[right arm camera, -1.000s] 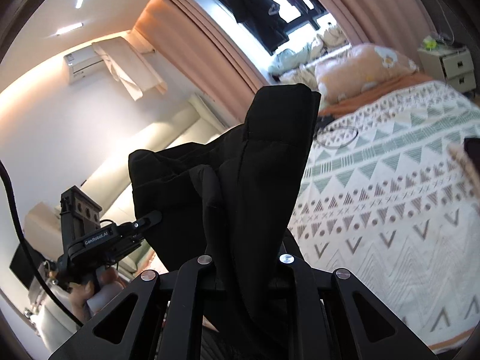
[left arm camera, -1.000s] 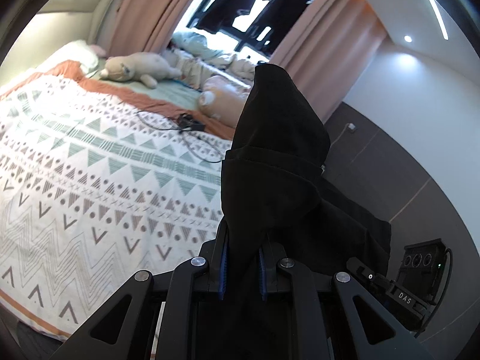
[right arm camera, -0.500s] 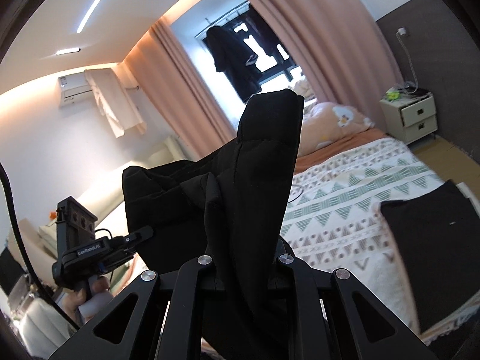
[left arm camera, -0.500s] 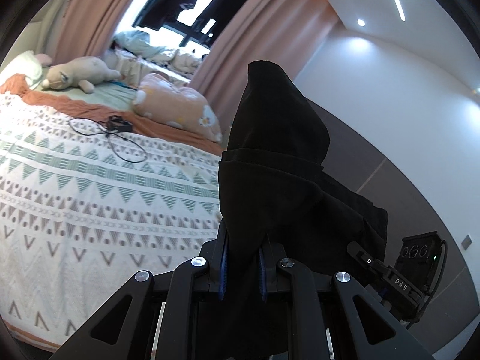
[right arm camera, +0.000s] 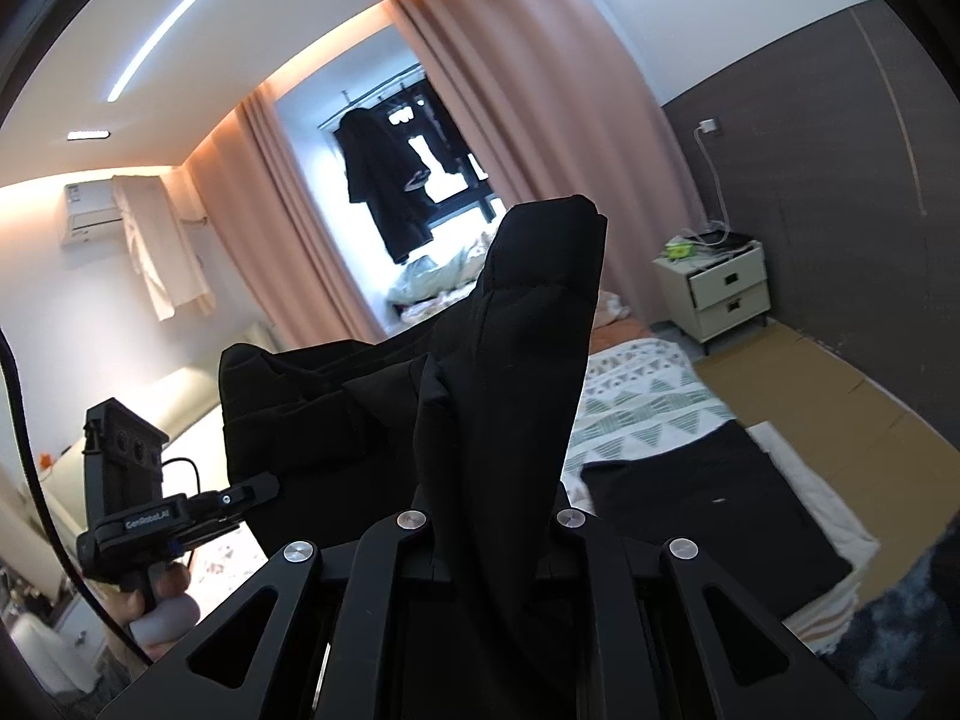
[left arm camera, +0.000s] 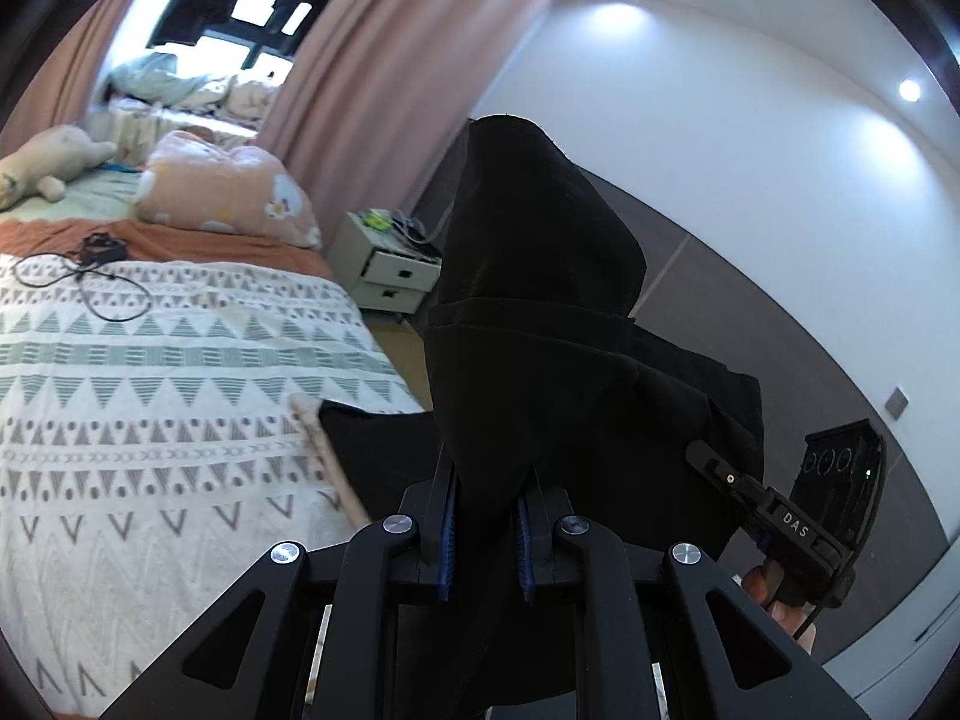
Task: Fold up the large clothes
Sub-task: 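Carry the held jacket with both grippers toward the clothes stack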
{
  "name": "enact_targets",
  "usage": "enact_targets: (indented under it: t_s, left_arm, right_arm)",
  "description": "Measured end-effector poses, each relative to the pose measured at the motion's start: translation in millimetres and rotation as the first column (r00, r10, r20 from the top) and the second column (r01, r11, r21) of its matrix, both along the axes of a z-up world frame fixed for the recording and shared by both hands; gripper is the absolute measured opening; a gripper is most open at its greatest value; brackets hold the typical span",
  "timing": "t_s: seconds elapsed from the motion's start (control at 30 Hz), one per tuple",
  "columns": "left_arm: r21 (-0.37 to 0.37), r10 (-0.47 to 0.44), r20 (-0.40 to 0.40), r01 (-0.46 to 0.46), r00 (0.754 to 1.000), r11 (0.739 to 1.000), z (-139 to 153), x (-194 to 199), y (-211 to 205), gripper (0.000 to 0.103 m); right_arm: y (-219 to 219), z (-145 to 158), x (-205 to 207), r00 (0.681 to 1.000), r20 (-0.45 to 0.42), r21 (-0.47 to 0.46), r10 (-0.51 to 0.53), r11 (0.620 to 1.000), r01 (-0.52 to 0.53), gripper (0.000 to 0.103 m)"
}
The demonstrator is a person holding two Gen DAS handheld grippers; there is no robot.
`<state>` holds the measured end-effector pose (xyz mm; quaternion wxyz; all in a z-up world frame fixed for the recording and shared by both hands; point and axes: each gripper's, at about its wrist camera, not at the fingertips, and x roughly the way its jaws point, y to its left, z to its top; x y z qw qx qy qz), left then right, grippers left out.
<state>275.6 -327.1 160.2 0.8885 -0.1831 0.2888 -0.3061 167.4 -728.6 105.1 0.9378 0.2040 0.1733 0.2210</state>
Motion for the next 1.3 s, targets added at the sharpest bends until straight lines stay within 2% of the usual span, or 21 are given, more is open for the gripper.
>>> enact_targets:
  t_s: [0.3,0.47,0.67,0.77,0.87,1.0,1.1,1.13,1.17,1.2,1.27,1.3]
  left_arm:
    - [-0.006,-0.127,-0.027,0.126,0.992,0.992,-10,49,-76,0.016]
    - [-0.015,-0.174,-0.087,0.173,0.981,0.985,-26,89,-109,0.016]
    - [0.001,-0.161,-0.175,0.164,0.971,0.986,-64,150,-131,0.016]
    - [0.012,-0.133,-0.234,0.14,0.963,0.99,-85,184,-130,0.016]
    - [0.03,-0.107,-0.256,0.118,0.961,0.993,-104,214,-126,0.016]
    - [0.042,-0.074,-0.329,0.093,0.942,0.995,-142,255,-124,0.016]
    - [0.069,-0.057,-0.378,0.089,0.924,0.994,-174,281,-127,0.017]
    - [0.082,-0.052,-0.395,0.091,0.917,0.992,-184,289,-129,0.017]
    - [0.116,-0.049,-0.413,0.106,0.909,0.988,-196,298,-134,0.019]
    - [0.165,-0.045,-0.425,0.126,0.904,0.978,-204,306,-138,0.021]
    - [0.247,-0.006,-0.446,0.129,0.895,0.96,-221,317,-139,0.024]
    - [0.247,0.004,-0.458,0.123,0.889,0.961,-226,320,-135,0.029]
  right_arm:
    - [-62,-6,16,0.994,-0.02,-0.006,-0.111,0.994,0.111,0.012]
    - [-84,-10,47,0.986,-0.053,-0.019,-0.16,0.987,0.159,0.012]
    - [-90,-37,124,0.977,-0.146,-0.045,-0.158,0.987,0.153,0.012]
    - [-88,-58,170,0.97,-0.19,-0.048,-0.154,0.988,0.147,0.012]
    - [-89,-77,206,0.96,-0.232,-0.051,-0.154,0.988,0.146,0.012]
    - [-85,-110,251,0.938,-0.308,-0.063,-0.156,0.988,0.143,0.012]
    - [-80,-141,281,0.901,-0.389,-0.117,-0.195,0.98,0.161,0.015]
    - [-77,-156,291,0.868,-0.43,-0.179,-0.248,0.966,0.187,0.021]
    - [-74,-167,296,0.839,-0.456,-0.233,-0.295,0.95,0.207,0.038]
    - [-74,-179,301,0.809,-0.486,-0.278,-0.331,0.936,0.217,0.051]
    - [-76,-195,302,0.77,-0.526,-0.308,-0.362,0.925,0.224,0.055]
    - [-83,-203,297,0.752,-0.546,-0.309,-0.369,0.923,0.229,0.055]
